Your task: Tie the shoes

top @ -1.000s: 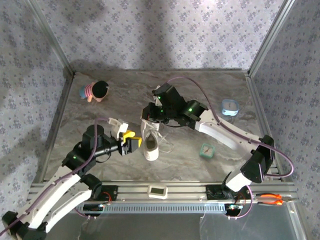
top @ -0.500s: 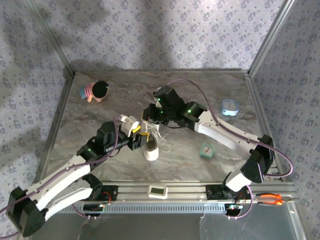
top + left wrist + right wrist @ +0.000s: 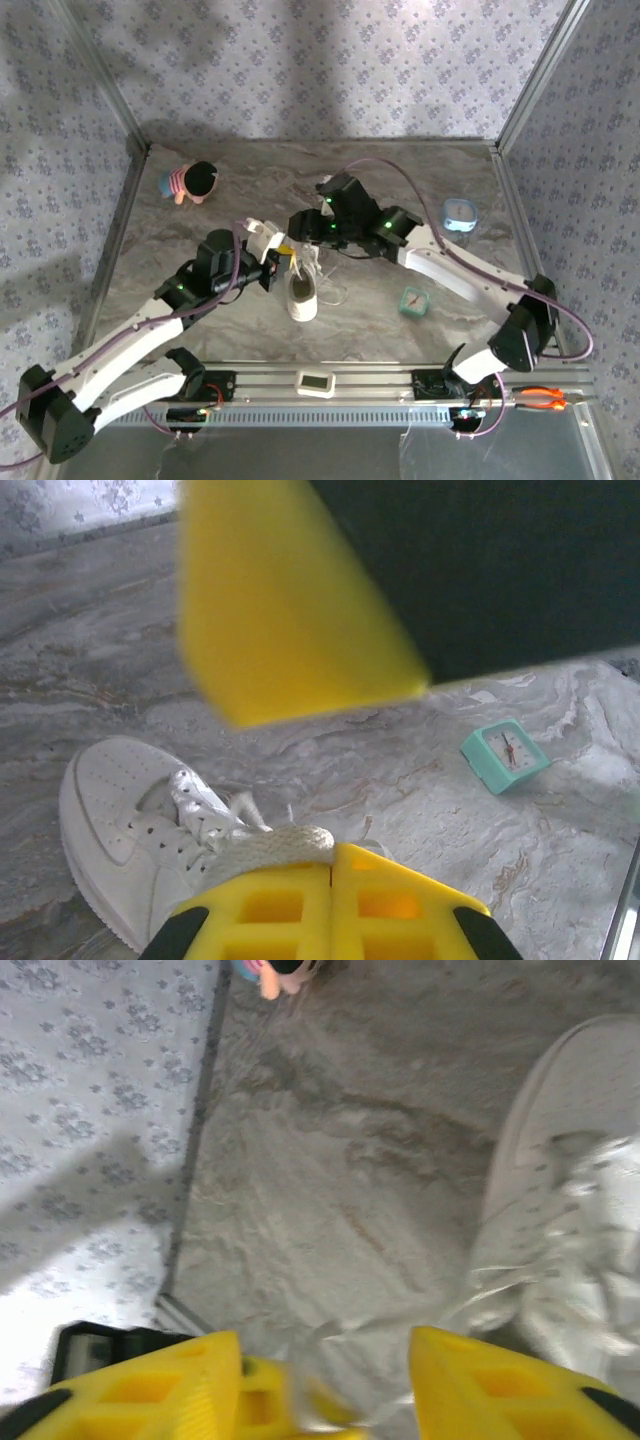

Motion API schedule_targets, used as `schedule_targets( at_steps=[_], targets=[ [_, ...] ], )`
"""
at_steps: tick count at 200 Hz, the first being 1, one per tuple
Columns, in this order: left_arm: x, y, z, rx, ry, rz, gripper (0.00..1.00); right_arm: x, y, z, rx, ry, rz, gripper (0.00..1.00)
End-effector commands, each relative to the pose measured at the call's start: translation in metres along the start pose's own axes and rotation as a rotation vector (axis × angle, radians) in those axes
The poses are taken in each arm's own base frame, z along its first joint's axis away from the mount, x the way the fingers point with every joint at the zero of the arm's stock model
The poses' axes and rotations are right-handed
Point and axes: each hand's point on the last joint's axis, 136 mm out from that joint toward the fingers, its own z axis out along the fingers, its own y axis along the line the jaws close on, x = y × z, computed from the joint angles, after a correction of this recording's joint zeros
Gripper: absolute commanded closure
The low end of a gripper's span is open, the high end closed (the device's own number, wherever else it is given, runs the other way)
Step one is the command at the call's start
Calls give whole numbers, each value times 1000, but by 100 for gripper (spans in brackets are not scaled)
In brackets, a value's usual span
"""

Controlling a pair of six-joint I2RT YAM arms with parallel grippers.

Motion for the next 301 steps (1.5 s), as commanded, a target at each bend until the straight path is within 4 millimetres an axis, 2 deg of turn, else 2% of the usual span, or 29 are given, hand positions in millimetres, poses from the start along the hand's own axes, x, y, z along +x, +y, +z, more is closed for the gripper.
schedule_targets(
  at_steps=[1, 9, 13, 31, 38, 58, 76, 112, 167, 180, 199, 213, 229, 251, 265, 301],
  targets=[
    [-2, -5, -16, -3, 35, 0, 99, -3, -57, -37, 142, -53, -7, 42],
    [-2, -5, -19, -5, 41, -5, 99, -3, -75, -46, 166, -69, 20, 40],
    [-2, -5, -21, -6, 44, -7, 99, 5, -93, -45, 199, -57, 40, 40],
    [-3, -5, -25, -14, 43, -15, 99, 19, -136, -54, 276, -56, 98, 39],
    [-3, -4, -26, -19, 43, -17, 99, 35, -156, -53, 328, -14, 121, 39],
    [-8, -3, -30, -36, 38, -20, 99, 63, -181, -38, 394, 67, 132, 40],
    [-15, -3, -33, -39, 29, -17, 99, 87, -193, -17, 439, 146, 119, 40],
    [-28, -4, -38, -48, 31, -11, 99, 103, -189, 23, 486, 228, 57, 41],
    [-32, -4, -41, -53, 28, -10, 99, 129, -212, 60, 585, 316, 67, 46],
    [-32, -4, -42, -53, 29, -11, 99, 133, -217, 68, 600, 330, 61, 51],
    [-33, -5, -44, -51, 28, -8, 99, 138, -224, 73, 636, 347, 32, 73],
    [-36, -5, -46, -52, 28, -4, 99, 139, -226, 71, 653, 349, 3, 89],
    [-40, -8, -49, -44, 22, 1, 99, 134, -221, 62, 649, 328, -34, 100],
    [-52, -14, -51, -18, 3, 6, 99, 115, -200, 42, 601, 275, -115, 100],
    [-63, -21, -50, 13, -10, 6, 99, 100, -179, 28, 543, 222, -170, 100],
    [-91, -39, -38, 108, -21, 5, 99, 84, -136, -5, 398, 143, -263, 100]
  ],
)
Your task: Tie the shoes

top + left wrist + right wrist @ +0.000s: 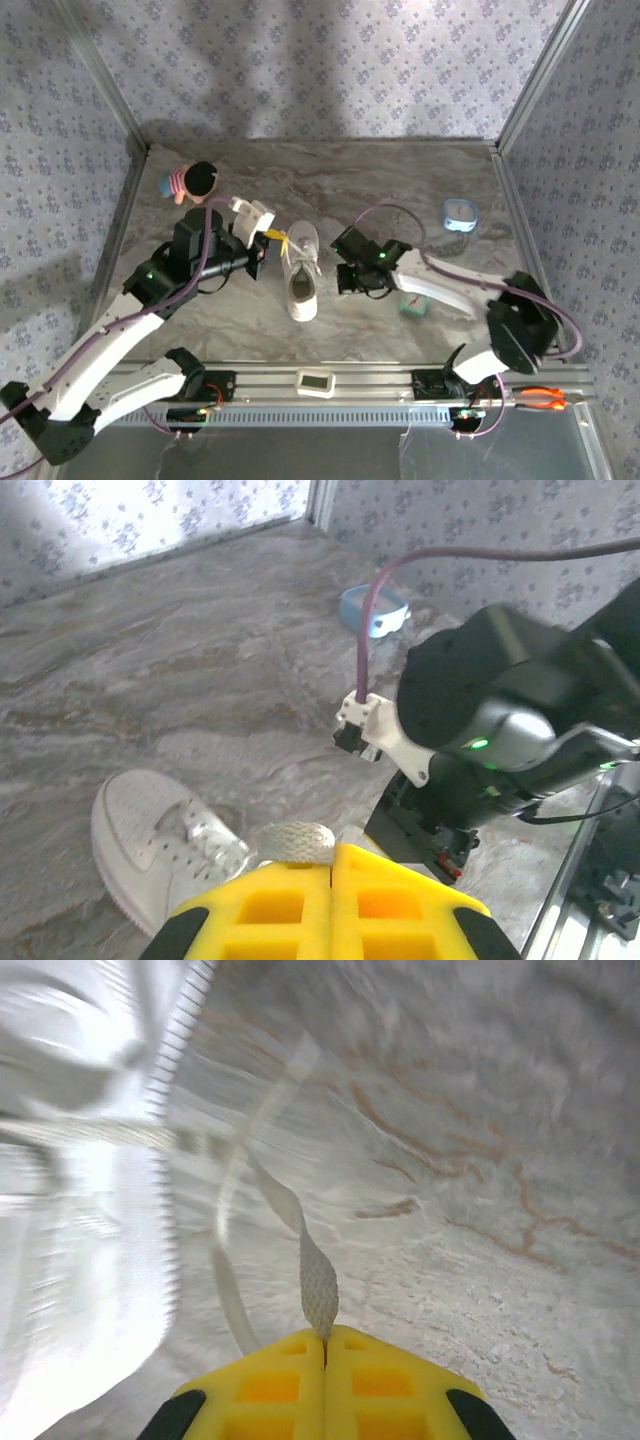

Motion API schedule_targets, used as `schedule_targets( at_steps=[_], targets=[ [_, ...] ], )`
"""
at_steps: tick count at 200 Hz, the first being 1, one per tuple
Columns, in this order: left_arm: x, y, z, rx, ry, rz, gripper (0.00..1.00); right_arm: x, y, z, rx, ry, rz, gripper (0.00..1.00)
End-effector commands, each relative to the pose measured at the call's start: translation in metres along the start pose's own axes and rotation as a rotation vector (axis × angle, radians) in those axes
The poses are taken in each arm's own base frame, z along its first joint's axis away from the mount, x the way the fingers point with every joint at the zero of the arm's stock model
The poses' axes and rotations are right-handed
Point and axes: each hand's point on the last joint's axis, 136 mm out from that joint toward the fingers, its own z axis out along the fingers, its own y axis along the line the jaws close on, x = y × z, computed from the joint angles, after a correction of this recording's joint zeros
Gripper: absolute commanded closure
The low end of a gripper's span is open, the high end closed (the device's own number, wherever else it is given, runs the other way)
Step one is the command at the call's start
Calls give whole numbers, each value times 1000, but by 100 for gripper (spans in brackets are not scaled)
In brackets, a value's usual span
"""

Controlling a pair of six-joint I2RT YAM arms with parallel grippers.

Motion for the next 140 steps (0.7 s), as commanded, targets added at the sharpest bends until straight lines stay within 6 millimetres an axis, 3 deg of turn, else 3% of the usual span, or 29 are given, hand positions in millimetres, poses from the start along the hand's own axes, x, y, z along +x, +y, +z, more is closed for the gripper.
schedule_targets(
  at_steps=[1, 73, 108, 140],
  targets=[
    [-26, -19, 3, 89, -34, 13, 99, -10, 12, -33, -65, -81, -92, 100],
    [-46, -44, 43, 183, 12, 47, 99, -17, 52, -113, -326, -269, -217, 100],
    [-61, -35, 57, 134, 18, 34, 99, -19, 56, -154, -406, -374, -260, 100],
    [-72, -15, 64, 83, 38, -33, 99, -24, 44, -194, -417, -495, -261, 100]
  ],
)
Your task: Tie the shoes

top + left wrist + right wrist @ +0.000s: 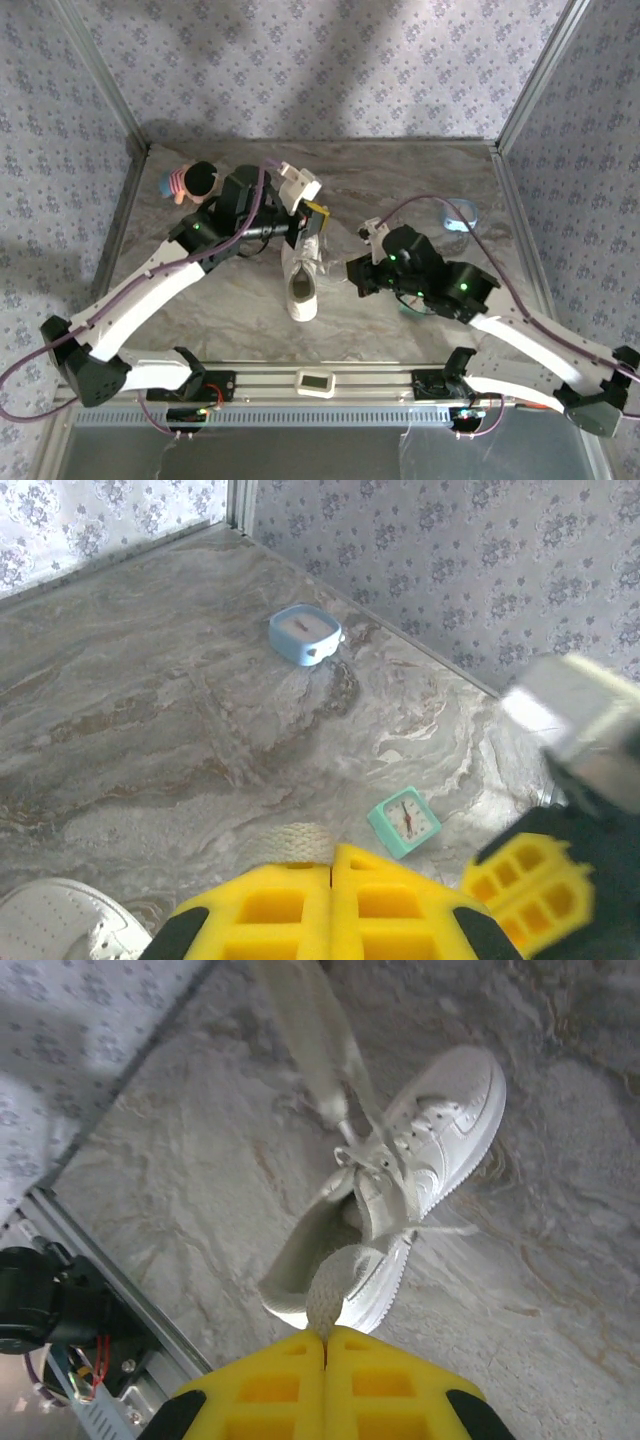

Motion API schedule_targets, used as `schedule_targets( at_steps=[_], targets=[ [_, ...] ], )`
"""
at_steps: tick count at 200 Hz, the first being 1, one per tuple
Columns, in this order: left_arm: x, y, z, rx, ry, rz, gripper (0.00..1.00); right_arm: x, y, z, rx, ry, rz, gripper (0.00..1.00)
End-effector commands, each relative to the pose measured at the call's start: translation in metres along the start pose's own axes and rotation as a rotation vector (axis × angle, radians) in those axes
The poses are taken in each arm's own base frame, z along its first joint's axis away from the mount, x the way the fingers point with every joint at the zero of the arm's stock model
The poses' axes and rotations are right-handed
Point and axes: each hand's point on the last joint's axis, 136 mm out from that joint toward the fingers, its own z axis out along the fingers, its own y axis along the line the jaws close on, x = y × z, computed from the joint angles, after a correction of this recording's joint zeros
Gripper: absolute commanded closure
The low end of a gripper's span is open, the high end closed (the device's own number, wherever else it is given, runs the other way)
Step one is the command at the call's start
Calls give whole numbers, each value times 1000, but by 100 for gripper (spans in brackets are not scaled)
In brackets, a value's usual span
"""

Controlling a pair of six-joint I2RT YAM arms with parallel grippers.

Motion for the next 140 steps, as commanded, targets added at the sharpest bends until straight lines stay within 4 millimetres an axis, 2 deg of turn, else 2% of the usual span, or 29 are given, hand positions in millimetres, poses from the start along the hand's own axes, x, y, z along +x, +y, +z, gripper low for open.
schedule_targets(
  at_steps=[1, 19, 41, 61, 85, 114, 140],
  targets=[
    [-17, 13, -5, -36, -19, -47, 99, -17, 4, -28, -8, -89, -49, 100],
    [-19, 23, -5, -57, -32, -81, 99, -25, 2, -43, 9, -134, -67, 100],
    [-22, 22, -3, -35, -38, -86, 99, -28, 7, -46, -20, -144, -81, 100],
    [-26, 5, -5, 50, -48, -65, 99, -20, 10, -35, -38, -106, -78, 100],
    [-19, -26, -14, 146, -25, 31, 99, -13, 7, -22, -31, -69, -59, 100],
    [9, -53, -24, 255, 57, 89, 99, -15, 8, -17, -55, -72, -44, 100],
    [56, -52, -33, 267, 162, 68, 99, -12, 0, -16, -48, -67, -28, 100]
  ],
)
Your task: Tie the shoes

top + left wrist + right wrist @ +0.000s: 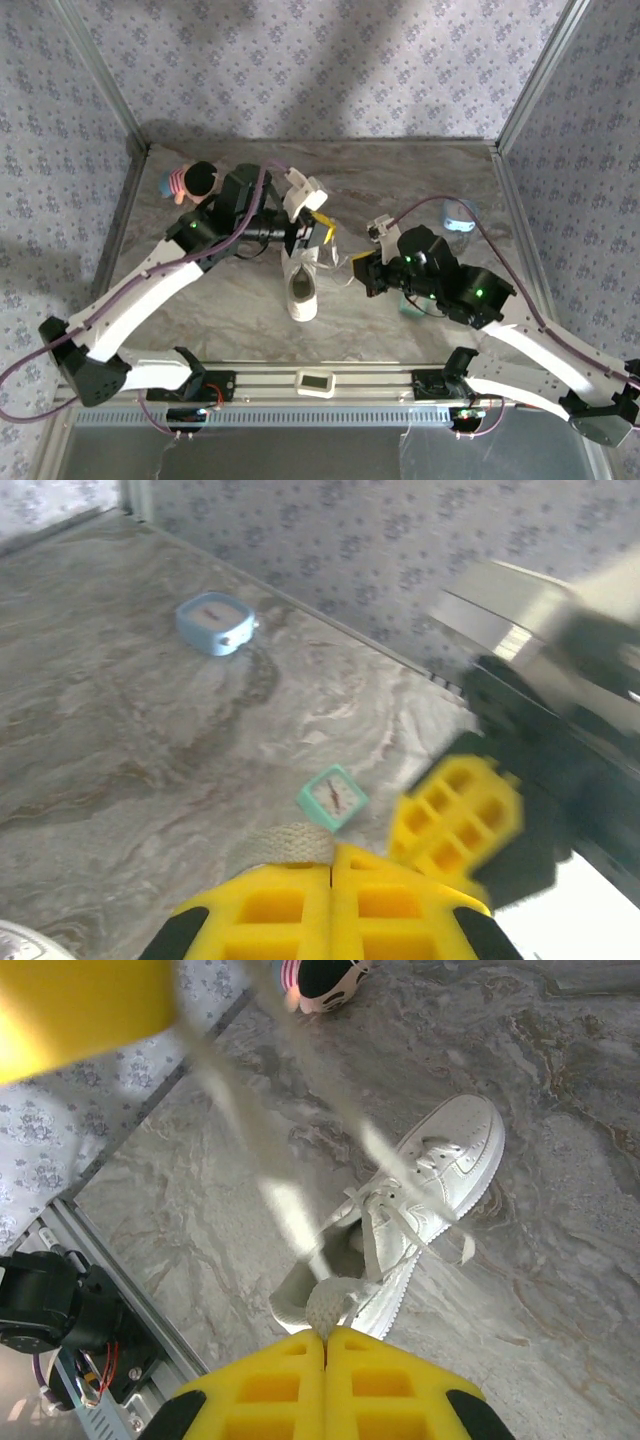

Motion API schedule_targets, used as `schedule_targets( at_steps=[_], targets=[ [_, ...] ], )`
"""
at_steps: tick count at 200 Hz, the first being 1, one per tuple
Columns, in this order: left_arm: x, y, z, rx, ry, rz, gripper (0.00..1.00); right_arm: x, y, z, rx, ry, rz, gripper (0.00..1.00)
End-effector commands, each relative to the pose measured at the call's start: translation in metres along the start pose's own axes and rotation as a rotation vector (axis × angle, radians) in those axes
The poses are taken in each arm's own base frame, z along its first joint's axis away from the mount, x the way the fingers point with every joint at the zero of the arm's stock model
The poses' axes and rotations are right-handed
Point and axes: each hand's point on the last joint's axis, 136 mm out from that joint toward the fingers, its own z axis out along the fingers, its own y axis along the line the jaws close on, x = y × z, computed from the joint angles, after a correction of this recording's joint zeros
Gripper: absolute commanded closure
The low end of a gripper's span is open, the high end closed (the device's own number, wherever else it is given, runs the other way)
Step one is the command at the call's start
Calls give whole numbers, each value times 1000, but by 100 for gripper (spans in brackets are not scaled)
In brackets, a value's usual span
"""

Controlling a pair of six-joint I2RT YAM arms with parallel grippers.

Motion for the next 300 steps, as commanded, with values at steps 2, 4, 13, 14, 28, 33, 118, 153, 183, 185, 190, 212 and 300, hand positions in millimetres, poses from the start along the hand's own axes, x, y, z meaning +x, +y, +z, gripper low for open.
schedule_targets(
  at_steps=[2, 4, 13, 14, 28, 33, 118, 153, 183, 185, 190, 212, 300],
  targets=[
    [46, -17, -14, 66, 103, 3, 99, -1, -2, -1, -21, -12, 17, 100],
    [51, -16, -15, 63, 111, -2, 99, -1, -2, -2, -22, -11, 19, 100],
    [70, -15, -19, 53, 142, -21, 99, 4, -5, 0, -22, 4, 26, 100],
    [72, -16, -20, 52, 143, -22, 99, 4, -5, 0, -22, 5, 27, 100],
    [101, -14, -30, 18, 177, -45, 99, 11, -9, 3, -21, 25, 43, 100],
    [110, -12, -32, 1, 188, -53, 99, 15, -11, 5, -22, 34, 47, 100],
    [234, 38, -40, -237, 362, -393, 97, 93, -49, 41, 14, 187, 102, 100],
    [240, 57, -44, -330, 380, -447, 91, 121, -69, 48, 57, 240, 134, 87],
    [235, 61, -45, -343, 352, -448, 90, 125, -71, 44, 67, 253, 130, 62],
    [234, 60, -45, -342, 349, -447, 90, 125, -71, 43, 67, 254, 129, 61],
    [233, 60, -45, -338, 345, -443, 90, 124, -70, 43, 64, 252, 123, 59],
    [231, 58, -44, -318, 326, -423, 91, 118, -65, 42, 40, 242, 93, 54],
    [205, 53, -49, -285, 119, -232, 91, 74, -30, 116, -119, 272, -63, 61]
  ],
)
